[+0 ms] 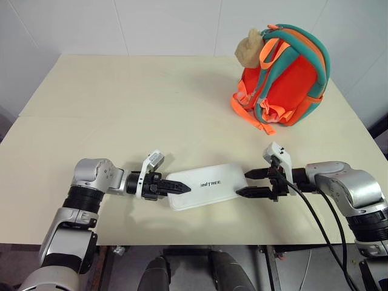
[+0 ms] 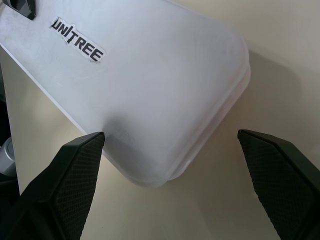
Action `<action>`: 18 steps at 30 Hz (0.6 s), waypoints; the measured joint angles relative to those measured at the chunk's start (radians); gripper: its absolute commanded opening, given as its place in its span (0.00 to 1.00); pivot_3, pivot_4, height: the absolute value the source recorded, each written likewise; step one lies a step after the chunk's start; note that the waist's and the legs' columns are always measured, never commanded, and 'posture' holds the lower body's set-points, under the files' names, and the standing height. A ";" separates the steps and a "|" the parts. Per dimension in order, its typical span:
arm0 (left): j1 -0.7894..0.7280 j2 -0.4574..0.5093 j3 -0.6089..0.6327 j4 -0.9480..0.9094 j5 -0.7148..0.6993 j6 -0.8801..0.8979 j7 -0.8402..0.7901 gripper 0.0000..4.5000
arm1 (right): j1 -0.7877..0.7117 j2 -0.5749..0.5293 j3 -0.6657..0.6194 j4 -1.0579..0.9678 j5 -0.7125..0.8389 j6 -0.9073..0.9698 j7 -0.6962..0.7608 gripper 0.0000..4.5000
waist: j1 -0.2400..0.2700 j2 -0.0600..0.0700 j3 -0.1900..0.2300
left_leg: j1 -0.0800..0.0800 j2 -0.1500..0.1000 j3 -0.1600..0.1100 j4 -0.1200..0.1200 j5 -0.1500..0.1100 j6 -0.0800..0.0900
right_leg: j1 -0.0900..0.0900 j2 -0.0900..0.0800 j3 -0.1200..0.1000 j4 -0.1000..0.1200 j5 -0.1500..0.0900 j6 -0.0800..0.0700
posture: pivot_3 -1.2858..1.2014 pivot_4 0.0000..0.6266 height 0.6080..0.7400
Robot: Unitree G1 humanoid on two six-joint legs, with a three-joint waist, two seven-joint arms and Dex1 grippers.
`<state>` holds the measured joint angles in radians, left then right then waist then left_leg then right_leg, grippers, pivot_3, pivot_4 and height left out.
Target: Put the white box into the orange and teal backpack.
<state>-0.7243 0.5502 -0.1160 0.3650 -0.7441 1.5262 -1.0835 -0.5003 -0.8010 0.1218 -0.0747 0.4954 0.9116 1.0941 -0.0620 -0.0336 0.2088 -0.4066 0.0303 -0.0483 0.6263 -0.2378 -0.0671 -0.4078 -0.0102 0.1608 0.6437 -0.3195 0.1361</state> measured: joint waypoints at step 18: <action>0.242 0.074 0.342 -0.185 -0.016 -0.210 0.072 0.32 | -0.242 0.142 -0.216 0.364 -0.130 -0.411 -0.282 1.00 | -0.027 0.000 0.000 | 0.000 0.001 0.002 -0.001 0.000 0.000 | -0.001 -0.001 0.002 0.000 0.000 0.000 | 0.52 0.24 1.00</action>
<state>-0.4819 0.6238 0.2264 0.1800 -0.7600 1.3160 -1.0117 -0.7423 -0.6591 -0.0939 0.2894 0.3654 0.5005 0.8121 -0.0888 -0.0339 0.2090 -0.4068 0.0309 -0.0468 0.6255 -0.2378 -0.0673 -0.4088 -0.0112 0.1623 0.6442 -0.3194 0.1360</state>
